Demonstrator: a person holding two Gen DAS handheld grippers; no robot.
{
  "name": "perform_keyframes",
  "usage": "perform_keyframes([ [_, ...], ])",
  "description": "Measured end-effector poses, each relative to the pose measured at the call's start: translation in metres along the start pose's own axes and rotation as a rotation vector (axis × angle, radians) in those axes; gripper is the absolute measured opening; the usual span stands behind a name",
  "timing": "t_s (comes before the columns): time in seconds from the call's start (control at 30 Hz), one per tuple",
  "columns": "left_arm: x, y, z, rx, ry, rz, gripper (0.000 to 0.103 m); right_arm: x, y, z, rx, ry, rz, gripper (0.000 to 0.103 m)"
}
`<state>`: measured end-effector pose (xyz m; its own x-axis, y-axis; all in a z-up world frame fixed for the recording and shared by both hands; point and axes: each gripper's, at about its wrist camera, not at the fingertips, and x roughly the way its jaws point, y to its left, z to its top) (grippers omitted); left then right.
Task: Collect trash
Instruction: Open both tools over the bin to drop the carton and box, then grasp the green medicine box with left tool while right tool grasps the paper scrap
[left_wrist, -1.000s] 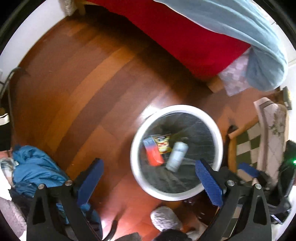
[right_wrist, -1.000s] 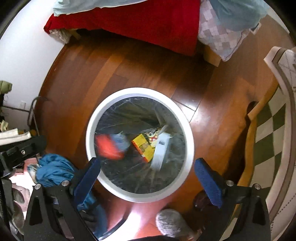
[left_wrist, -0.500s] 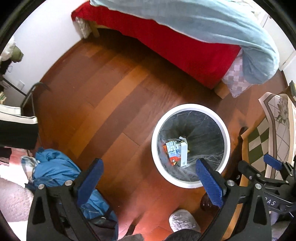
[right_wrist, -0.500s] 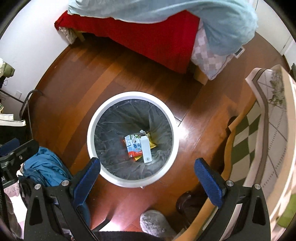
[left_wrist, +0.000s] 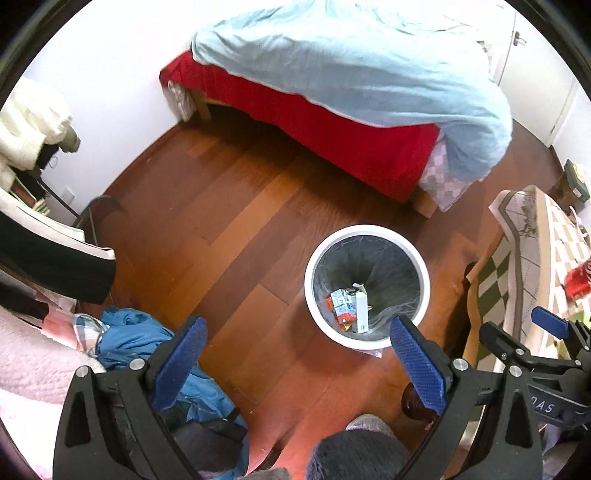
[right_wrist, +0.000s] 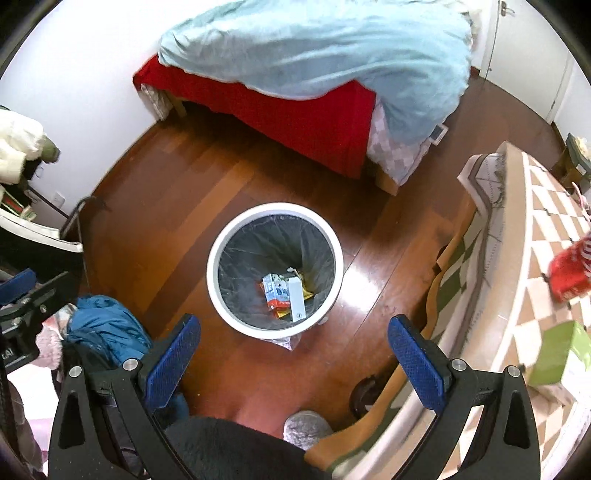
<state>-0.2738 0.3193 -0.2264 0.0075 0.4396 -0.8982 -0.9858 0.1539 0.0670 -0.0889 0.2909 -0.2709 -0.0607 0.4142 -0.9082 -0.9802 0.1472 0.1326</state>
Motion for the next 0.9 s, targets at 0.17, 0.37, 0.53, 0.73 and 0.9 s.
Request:
perform_keyframes([
  [0.17,-0.036,-0.011,-0.015,0.012,-0.041,-0.006,0.101,-0.049,-0.010,-0.015,0.013,-0.064,0.028,0.102],
  [0.37,-0.075,-0.036,-0.028,0.031,-0.079,-0.033,0.101,-0.105,-0.034,-0.032,0.049,-0.142,0.057,0.102],
  [0.53,-0.097,-0.082,-0.039,0.056,-0.110,-0.063,0.101,-0.143,-0.088,-0.057,0.179,-0.181,0.074,0.102],
  [0.73,-0.089,-0.186,-0.062,0.145,-0.046,-0.181,0.101,-0.174,-0.208,-0.122,0.430,-0.189,-0.040,0.102],
  [0.9,-0.060,-0.278,-0.084,0.121,0.112,-0.324,0.101,-0.191,-0.337,-0.201,0.718,-0.175,-0.252,0.103],
])
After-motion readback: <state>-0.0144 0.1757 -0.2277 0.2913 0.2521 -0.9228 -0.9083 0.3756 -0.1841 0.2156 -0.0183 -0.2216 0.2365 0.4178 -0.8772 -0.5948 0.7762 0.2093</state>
